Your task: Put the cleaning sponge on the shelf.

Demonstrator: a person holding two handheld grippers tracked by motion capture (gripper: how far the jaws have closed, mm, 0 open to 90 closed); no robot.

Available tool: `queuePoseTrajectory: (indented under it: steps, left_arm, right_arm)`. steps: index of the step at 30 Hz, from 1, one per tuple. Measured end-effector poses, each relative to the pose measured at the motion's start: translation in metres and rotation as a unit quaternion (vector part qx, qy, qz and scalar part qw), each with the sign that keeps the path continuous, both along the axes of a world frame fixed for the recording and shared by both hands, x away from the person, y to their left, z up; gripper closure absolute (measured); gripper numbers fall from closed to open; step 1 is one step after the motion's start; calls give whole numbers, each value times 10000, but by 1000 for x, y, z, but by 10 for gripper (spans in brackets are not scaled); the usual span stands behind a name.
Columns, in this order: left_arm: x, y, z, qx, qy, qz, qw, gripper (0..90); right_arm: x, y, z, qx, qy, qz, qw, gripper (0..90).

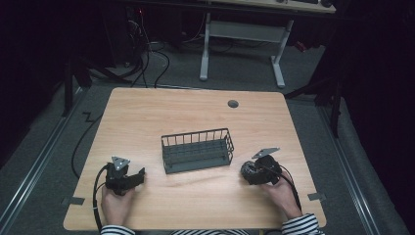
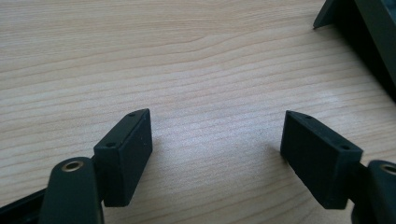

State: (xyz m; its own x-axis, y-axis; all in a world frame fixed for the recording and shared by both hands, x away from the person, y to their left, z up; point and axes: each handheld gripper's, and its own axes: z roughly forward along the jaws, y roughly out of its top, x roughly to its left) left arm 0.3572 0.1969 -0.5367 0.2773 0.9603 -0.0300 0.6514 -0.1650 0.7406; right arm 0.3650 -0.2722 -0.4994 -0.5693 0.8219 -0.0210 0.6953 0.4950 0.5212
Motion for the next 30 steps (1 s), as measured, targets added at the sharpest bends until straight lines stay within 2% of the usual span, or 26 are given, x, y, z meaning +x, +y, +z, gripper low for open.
queuePoseTrajectory:
  steps: [8,14,20,21,25,27,28,29,30]
  left_arm:
    - [0,0,0,7,5,-9,10000,255]
    - [0,0,0,12,4,-13,10000,255]
    - [0,0,0,10,5,-14,10000,254]
    - [0,0,0,10,5,-14,10000,254]
    - [0,0,0,11,4,-14,10000,254]
    - [0,0,0,12,5,-13,10000,254]
    - [0,0,0,12,5,-13,10000,254]
    - [0,0,0,12,4,-13,10000,254]
    - [0,0,0,9,3,-12,10000,254]
  right_arm:
    - [-2,-3,2,77,-55,51,9999,336]
    - [-6,-6,14,264,-201,68,9994,340]
    - [-10,-6,43,545,-435,178,9974,341]
    - [-10,-6,43,545,-435,178,9974,341]
    - [-10,-4,61,670,-530,287,9959,341]
    - [-8,0,75,738,-661,400,9943,341]
    - [-8,0,75,738,-661,400,9943,341]
    - [-6,2,86,804,-723,454,9931,341]
    - [-6,2,86,804,-723,454,9931,341]
